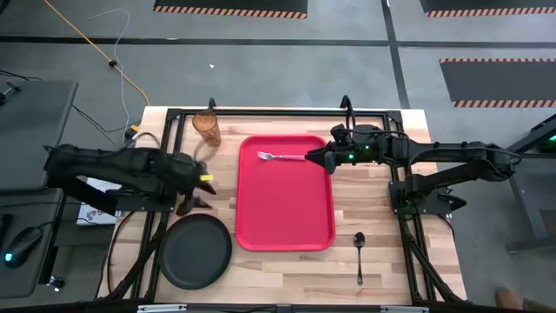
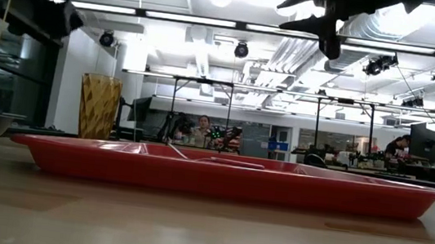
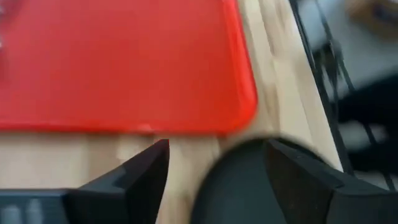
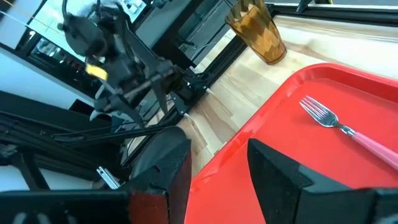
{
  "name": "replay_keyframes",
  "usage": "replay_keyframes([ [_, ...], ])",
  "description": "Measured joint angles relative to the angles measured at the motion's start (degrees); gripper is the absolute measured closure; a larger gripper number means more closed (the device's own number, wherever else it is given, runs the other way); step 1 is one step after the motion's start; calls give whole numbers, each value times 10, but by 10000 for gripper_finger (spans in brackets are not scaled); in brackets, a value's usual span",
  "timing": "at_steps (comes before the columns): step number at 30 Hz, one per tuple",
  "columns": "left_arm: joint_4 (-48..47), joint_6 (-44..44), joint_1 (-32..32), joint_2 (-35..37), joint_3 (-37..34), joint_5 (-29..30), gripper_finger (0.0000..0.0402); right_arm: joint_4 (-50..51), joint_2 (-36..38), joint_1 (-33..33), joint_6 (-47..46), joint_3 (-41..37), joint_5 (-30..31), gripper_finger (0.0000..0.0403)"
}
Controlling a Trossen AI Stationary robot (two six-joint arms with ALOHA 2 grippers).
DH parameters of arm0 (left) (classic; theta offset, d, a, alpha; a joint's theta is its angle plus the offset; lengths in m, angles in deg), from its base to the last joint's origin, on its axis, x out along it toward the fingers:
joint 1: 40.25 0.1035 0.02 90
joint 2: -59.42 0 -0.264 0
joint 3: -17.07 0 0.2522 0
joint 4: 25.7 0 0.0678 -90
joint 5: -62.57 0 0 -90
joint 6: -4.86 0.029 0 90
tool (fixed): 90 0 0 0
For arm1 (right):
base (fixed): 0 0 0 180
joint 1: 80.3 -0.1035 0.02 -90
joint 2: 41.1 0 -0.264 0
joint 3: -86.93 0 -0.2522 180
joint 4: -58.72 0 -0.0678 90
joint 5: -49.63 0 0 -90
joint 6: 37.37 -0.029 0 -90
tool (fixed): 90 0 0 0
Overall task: Pick and place plate/cup/fork/spoon on tray
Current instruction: Put the black plate on the red tray
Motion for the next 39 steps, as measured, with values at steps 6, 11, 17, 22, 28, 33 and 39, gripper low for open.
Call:
replay_keyframes([
  [6,0,17,-40,-114,2,-5,143,28,0,0,12,0,-3,256],
  [11,-1,5,-65,-197,2,34,143,63,0,0,31,0,-6,256],
  [17,0,-30,-78,-260,2,40,146,87,0,0,50,0,-16,256],
  [22,-3,-28,-99,-286,2,78,146,105,0,0,66,1,-16,256],
  [28,-1,-23,-132,-329,2,119,147,123,0,1,79,1,-16,256],
  [33,1,-23,-157,-360,2,119,147,135,0,1,96,1,-16,256],
  [39,0,-24,-176,-387,2,119,162,137,0,1,106,1,-16,256],
])
